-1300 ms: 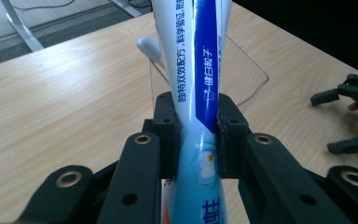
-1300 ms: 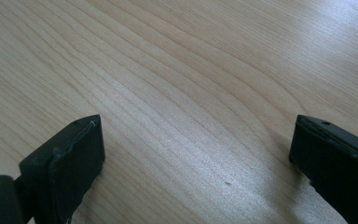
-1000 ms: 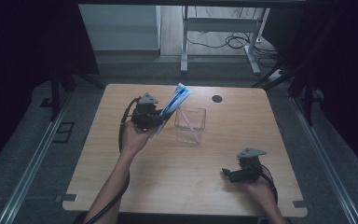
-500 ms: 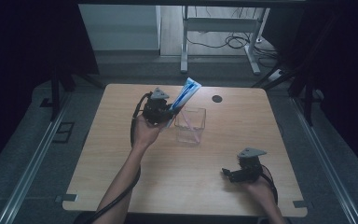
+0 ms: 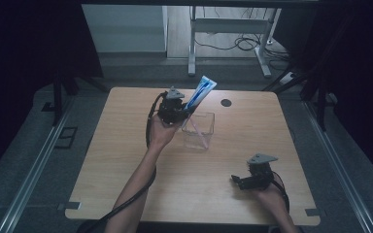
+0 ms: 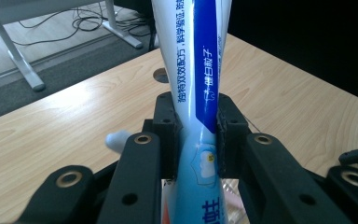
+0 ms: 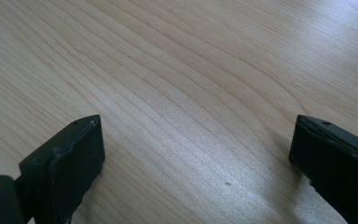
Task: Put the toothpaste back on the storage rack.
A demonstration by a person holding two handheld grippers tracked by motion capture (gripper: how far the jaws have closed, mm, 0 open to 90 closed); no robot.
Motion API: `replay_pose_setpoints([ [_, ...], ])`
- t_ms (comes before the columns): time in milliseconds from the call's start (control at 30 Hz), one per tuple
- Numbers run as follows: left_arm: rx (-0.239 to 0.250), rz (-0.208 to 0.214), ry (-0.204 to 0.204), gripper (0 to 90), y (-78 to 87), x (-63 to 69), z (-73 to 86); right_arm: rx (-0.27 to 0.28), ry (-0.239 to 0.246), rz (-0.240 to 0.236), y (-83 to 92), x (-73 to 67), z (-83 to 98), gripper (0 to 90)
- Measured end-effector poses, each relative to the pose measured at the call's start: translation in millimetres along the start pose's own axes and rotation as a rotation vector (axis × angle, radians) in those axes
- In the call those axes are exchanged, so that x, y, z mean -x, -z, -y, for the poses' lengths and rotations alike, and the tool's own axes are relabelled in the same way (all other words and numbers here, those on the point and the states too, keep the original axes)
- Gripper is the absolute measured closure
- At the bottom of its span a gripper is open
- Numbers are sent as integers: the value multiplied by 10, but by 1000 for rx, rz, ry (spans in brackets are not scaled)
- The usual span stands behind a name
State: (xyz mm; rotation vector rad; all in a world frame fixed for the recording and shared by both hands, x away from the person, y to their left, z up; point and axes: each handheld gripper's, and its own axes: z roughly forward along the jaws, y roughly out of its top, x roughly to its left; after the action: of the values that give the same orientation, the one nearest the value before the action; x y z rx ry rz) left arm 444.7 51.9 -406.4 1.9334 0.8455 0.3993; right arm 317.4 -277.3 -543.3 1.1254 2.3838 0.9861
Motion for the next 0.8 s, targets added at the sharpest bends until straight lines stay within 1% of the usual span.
replay_pose_setpoints([
  [200, 15, -2, -2, 743, -106, 29, -53, 0, 0, 0, 0, 0, 0, 33],
  [300, 17, -7, -10, 743, -143, 39, -70, 0, 0, 0, 0, 0, 0, 33],
  [367, 26, -5, -8, 743, -199, 54, -86, 0, 2, 1, -1, 0, 0, 33],
  [433, 24, -6, -10, 743, -213, 59, -89, 0, 1, 1, -1, 0, 0, 33],
  [467, 26, -7, -12, 743, -260, 72, -91, 0, 1, 1, -1, 0, 0, 33],
  [600, 35, -8, -8, 743, -324, 82, -78, 0, 1, 1, 0, 0, 0, 33],
  [633, 34, -8, -4, 743, -366, 89, -60, 0, 1, 1, 0, 0, 0, 33],
  [667, 30, -9, -8, 743, -386, 92, -50, 0, 1, 0, 0, 0, 0, 33],
  [800, 22, -9, -6, 743, -437, 104, -8, 0, 1, 1, 0, 0, 0, 33],
])
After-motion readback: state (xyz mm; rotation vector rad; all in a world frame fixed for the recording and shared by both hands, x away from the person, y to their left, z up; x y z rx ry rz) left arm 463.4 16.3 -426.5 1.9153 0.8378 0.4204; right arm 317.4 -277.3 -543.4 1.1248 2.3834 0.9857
